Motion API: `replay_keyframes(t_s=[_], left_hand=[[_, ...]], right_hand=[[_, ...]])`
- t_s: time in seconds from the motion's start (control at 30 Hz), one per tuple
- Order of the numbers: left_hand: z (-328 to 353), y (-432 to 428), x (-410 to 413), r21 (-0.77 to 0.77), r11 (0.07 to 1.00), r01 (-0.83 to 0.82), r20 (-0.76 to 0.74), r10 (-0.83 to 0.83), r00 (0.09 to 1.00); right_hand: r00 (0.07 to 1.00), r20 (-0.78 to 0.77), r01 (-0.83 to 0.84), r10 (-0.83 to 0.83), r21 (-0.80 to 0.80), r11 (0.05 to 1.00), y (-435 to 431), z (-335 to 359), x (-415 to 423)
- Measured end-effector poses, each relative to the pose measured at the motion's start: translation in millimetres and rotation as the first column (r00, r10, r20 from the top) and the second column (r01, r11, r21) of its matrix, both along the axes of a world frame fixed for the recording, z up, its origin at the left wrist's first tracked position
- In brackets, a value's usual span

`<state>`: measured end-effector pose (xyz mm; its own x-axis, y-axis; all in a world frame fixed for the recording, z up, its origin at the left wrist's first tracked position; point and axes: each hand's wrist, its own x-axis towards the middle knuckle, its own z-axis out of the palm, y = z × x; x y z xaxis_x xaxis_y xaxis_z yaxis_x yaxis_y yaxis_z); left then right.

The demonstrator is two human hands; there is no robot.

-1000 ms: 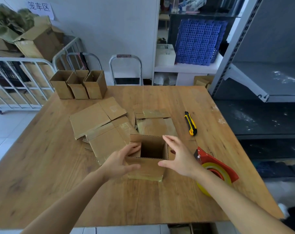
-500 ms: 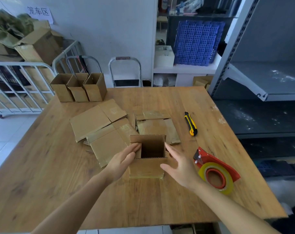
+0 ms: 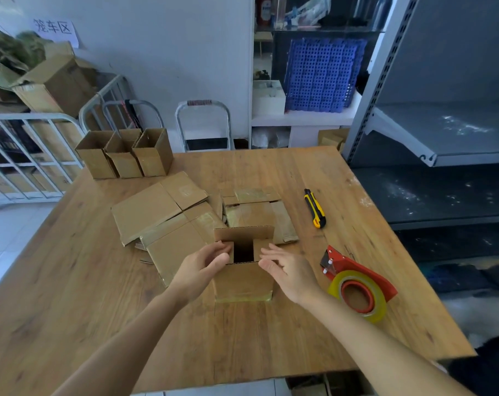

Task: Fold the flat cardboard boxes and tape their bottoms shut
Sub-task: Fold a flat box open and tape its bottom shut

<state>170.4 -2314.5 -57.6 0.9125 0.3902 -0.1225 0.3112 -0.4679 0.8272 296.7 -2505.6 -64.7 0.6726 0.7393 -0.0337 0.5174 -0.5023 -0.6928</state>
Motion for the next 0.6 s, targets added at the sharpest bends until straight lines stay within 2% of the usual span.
replay_keyframes(t_s=[0.1, 0.2, 0.37, 0.43, 0.5, 0.6], left_hand=[[-6, 1, 5, 0.172, 0.985, -0.016, 0.004, 0.015, 1.0], [-8, -3, 14, 0.341, 0.934, -0.101, 0.05, 0.09, 0.995], [-12, -1, 19, 0.405, 0.901, -0.155, 0.104, 0.123, 0.987], [-18, -1, 14, 0.427, 0.881, -0.202, 0.15, 0.151, 0.977], [-22, 0, 12, 0.483, 0.843, -0.236, 0.221, 0.144, 0.965], [-23, 7, 15, 0.688, 0.716, -0.116, 0.225, -0.058, 0.973]], right_hand=[[0.999, -0.017, 0.035, -0.035, -0.011, 0.999, 1, 2, 1], [0.99, -0.019, 0.139, -0.139, -0.01, 0.99, 7, 5, 0], [0.951, -0.03, 0.309, -0.308, 0.079, 0.948, 20, 8, 2], [0.963, 0.007, 0.267, -0.268, 0.033, 0.963, 22, 8, 4], [0.987, 0.065, 0.149, -0.149, -0.009, 0.989, 23, 6, 7], [0.981, 0.189, 0.045, -0.034, -0.057, 0.997, 20, 7, 14]])
